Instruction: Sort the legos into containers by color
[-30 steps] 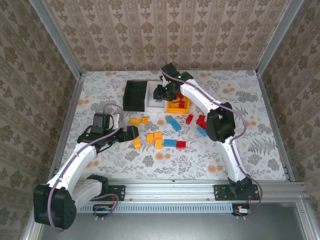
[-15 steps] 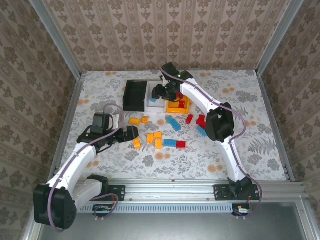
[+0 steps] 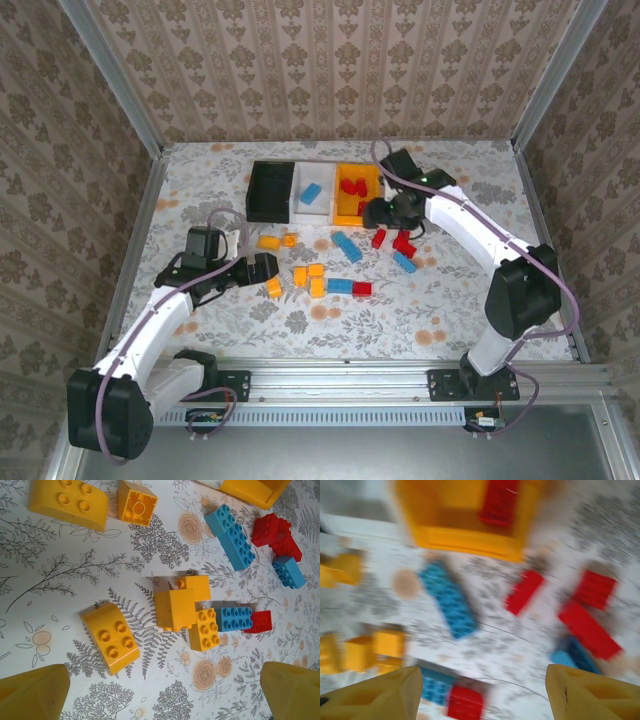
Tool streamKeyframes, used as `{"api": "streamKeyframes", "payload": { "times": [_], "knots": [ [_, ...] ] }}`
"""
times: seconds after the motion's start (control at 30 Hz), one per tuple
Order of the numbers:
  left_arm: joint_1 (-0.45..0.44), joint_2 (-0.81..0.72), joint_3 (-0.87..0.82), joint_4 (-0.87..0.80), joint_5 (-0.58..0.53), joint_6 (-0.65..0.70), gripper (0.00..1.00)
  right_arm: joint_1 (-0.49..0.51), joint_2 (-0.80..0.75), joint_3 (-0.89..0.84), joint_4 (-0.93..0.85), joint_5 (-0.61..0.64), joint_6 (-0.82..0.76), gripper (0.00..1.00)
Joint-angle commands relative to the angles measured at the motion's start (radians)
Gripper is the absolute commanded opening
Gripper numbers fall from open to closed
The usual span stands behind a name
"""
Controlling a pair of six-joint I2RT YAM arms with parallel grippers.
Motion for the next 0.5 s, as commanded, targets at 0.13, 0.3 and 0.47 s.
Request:
{"api": "streamKeyframes", "payload": {
  "times": [0.13,0.3,0.47],
  "knots": [
    [-0.079,0.084,0.011,0.075,0.017,-0.016,1.0,-0.043,-0.027,-0.234,-0.006,0.128,-0.096,0.68],
    [-0.11,0.126,0.038,0.074,0.012,-0.014,1.0,-0.043,0.014,-0.263,0.034,0.126,-0.102,0.68],
    [-0.115,0.122,0.037,0.063,0.005,-0.009,1.0,-0.043,0.066,-0.265,0.059,0.103,-0.097,0.68]
  ]
}}
